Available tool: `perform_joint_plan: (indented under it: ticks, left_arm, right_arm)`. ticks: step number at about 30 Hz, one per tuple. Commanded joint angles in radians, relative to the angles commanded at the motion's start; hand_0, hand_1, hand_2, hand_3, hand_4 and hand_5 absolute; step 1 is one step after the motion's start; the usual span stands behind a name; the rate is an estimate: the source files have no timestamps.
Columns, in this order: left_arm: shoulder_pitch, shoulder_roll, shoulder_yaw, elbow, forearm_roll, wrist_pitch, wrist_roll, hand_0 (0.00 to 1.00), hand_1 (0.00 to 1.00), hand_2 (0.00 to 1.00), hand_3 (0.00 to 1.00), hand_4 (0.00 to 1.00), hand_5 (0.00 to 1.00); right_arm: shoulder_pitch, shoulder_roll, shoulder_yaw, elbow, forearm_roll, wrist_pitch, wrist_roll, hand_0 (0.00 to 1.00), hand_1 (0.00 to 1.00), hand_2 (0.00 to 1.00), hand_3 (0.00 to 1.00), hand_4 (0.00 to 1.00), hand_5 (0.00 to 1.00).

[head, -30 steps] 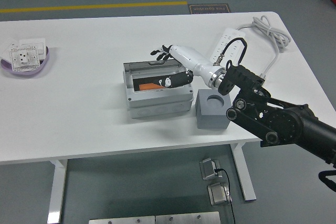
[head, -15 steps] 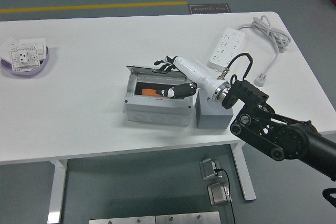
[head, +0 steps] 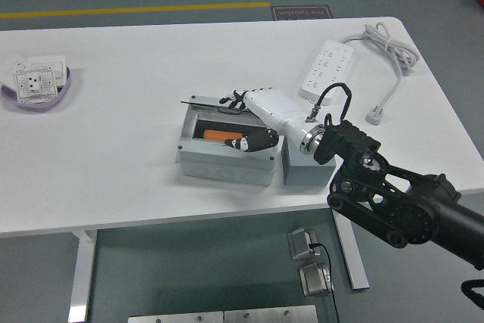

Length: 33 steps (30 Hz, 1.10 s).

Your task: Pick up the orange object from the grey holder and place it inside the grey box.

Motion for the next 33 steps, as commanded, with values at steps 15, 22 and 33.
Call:
perform_joint_plan:
  ticks: [15,22,33]
  left_arm:
    - [0.003,-0.002,0.003,0.000,-0.004,0.000,-0.002,0.692,0.683,0.684,0.804,0.726,0.368]
    - [0.004,0.001,-0.004,0.000,0.006,-0.001,0.000,0.692,0.683,0.684,0.804,0.726,0.367]
    - [0.007,0.003,-0.005,0.000,0.009,-0.001,0.001,0.692,0.683,0.683,0.804,0.727,0.364]
  right_arm:
    - [0.019,-0.006,-0.067,-0.039,-0.185,-0.015,-0.110,0.693,0.664,0.712,0.824,0.821,0.334]
    - [0.047,-0.029,-0.027,-0.028,-0.159,-0.009,-0.114,0.691,0.665,0.712,0.829,0.820,0.337]
    - [0.062,-0.059,-0.002,0.009,-0.052,0.003,-0.102,0.692,0.668,0.716,0.841,0.816,0.356]
